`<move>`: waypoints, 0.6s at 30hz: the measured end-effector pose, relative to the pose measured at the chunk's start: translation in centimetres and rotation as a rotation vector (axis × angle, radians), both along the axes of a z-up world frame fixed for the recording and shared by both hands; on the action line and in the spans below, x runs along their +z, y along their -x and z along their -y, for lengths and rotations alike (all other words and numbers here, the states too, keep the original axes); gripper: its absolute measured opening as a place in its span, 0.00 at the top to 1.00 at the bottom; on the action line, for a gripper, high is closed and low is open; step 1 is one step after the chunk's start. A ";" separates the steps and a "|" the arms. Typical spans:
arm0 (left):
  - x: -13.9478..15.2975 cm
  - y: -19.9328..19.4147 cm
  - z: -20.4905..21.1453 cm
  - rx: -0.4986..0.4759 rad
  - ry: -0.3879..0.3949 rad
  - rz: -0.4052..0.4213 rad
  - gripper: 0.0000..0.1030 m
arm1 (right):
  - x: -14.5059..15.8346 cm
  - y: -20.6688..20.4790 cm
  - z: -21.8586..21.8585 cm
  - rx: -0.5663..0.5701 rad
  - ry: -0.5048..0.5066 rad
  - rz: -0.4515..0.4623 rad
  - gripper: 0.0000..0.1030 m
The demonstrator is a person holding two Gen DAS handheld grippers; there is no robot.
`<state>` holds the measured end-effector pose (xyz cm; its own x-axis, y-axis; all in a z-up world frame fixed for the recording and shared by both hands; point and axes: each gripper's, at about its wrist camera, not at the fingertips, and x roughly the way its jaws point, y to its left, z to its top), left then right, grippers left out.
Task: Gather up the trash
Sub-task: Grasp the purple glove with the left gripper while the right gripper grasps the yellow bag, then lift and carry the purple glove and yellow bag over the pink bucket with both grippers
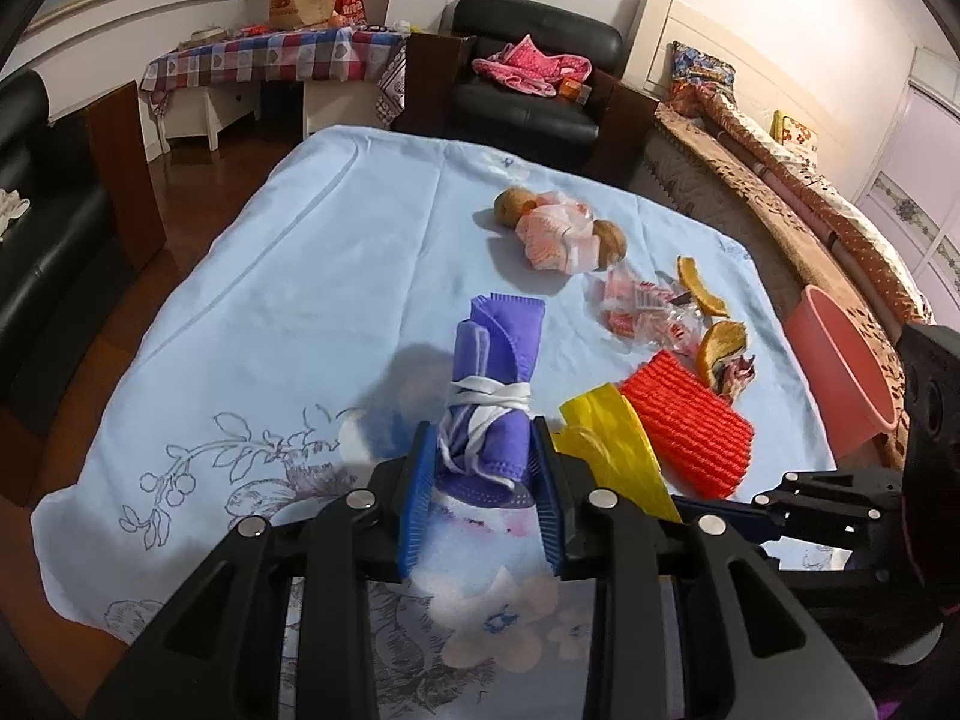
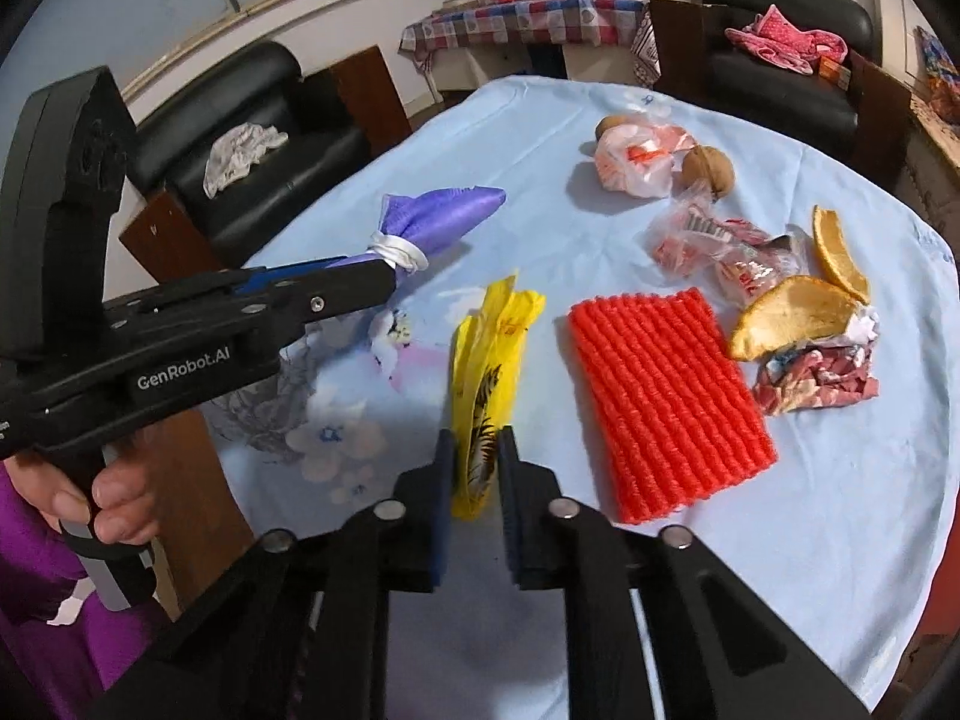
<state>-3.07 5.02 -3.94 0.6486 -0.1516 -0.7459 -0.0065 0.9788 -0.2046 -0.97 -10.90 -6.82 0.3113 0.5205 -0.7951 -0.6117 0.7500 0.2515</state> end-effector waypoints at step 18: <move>4.7 -2.1 7.4 -0.141 0.036 0.134 0.70 | 5.8 -0.5 10.6 -0.322 -0.122 0.167 0.89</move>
<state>-0.97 -2.37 0.74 0.7120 -0.2727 -0.6470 0.1598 0.9602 -0.2289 -0.47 -21.54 -0.99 0.5943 0.4627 -0.6578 -0.3899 0.8811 0.2675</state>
